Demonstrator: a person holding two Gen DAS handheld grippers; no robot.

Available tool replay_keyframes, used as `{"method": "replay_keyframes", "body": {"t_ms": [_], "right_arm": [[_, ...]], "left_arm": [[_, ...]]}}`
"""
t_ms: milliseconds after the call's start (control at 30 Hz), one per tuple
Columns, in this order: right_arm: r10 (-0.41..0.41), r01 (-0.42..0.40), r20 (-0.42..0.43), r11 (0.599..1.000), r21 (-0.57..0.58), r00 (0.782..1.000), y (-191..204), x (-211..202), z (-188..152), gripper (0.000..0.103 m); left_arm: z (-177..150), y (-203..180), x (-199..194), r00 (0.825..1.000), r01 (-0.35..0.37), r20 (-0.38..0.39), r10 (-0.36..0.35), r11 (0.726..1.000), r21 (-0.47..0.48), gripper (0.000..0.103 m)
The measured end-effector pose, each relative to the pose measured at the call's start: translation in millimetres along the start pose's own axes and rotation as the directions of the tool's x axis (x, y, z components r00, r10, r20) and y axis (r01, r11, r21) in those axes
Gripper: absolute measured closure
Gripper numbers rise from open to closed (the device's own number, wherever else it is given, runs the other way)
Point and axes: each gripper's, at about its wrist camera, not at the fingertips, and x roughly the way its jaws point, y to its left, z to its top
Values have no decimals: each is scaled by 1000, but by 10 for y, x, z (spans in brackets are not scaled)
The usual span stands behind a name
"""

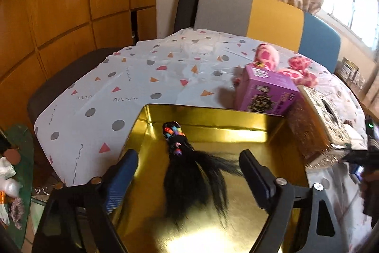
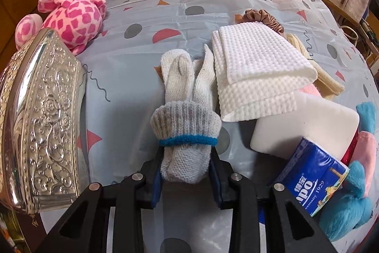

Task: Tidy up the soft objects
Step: 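Carry the white knit glove with the right tool toward the gold tray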

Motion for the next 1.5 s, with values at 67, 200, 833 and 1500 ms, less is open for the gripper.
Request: {"method": "replay_keyframes", "body": {"t_ms": [67, 200, 833, 1500], "right_arm": [[-5, 5, 1, 1000, 8, 1000, 12, 13, 24, 70], [-21, 21, 8, 1000, -4, 1000, 82, 72, 115, 70], [21, -21, 50, 1000, -7, 999, 424, -182, 193, 71], [219, -150, 260, 953, -262, 940, 1520, -1142, 479, 71]], "left_arm": [[-48, -53, -79, 1000, -4, 16, 4, 1000, 5, 6], [-127, -110, -189, 999, -17, 41, 16, 1000, 7, 0], [-289, -127, -224, 999, -25, 38, 25, 999, 20, 0], [-325, 44, -301, 998, -14, 64, 15, 1000, -10, 0]]}}
